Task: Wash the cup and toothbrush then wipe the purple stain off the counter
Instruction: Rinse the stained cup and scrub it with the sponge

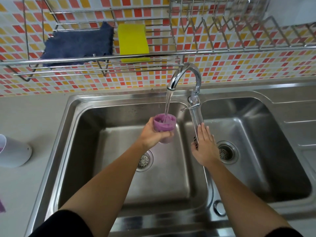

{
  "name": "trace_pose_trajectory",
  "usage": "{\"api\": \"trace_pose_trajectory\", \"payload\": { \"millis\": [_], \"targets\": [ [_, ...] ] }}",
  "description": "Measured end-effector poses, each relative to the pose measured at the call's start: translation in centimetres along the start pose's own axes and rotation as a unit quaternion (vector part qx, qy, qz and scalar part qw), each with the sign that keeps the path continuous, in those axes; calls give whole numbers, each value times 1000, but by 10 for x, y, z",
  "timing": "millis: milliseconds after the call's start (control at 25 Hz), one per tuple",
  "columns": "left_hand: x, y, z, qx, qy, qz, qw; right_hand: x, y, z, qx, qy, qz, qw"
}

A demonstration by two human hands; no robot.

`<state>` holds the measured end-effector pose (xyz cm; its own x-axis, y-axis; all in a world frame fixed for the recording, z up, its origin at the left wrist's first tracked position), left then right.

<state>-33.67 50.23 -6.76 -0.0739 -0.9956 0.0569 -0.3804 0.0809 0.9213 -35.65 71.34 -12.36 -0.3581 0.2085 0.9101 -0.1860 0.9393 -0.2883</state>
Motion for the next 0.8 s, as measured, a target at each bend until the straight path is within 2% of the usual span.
{"api": "trace_pose_trajectory", "payload": {
  "millis": [160,280,440,800],
  "targets": [
    [-1,4,3,0,26,32,999,0,-1,-1,1,0,-5,1000],
    [0,9,4,-34,15,55,998,0,-2,-1,1,-3,-11,1000],
    [7,8,3,-42,13,159,986,1,-1,-2,3,-2,-13,1000],
    [16,4,-3,-39,3,161,986,1,-1,-3,12,31,32,999]
  ]
}}
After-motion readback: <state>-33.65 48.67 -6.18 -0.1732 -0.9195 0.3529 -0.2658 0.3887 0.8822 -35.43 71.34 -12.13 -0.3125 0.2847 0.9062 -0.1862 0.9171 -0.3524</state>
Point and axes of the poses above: each hand's wrist, its own z-axis towards the middle knuckle, its own x-axis out of the back of the hand, y = z × x, the point moved 3 cm from there along z, towards the middle knuckle, and after that the axes turned 9 degrees about -y, right-handed, at the moved point
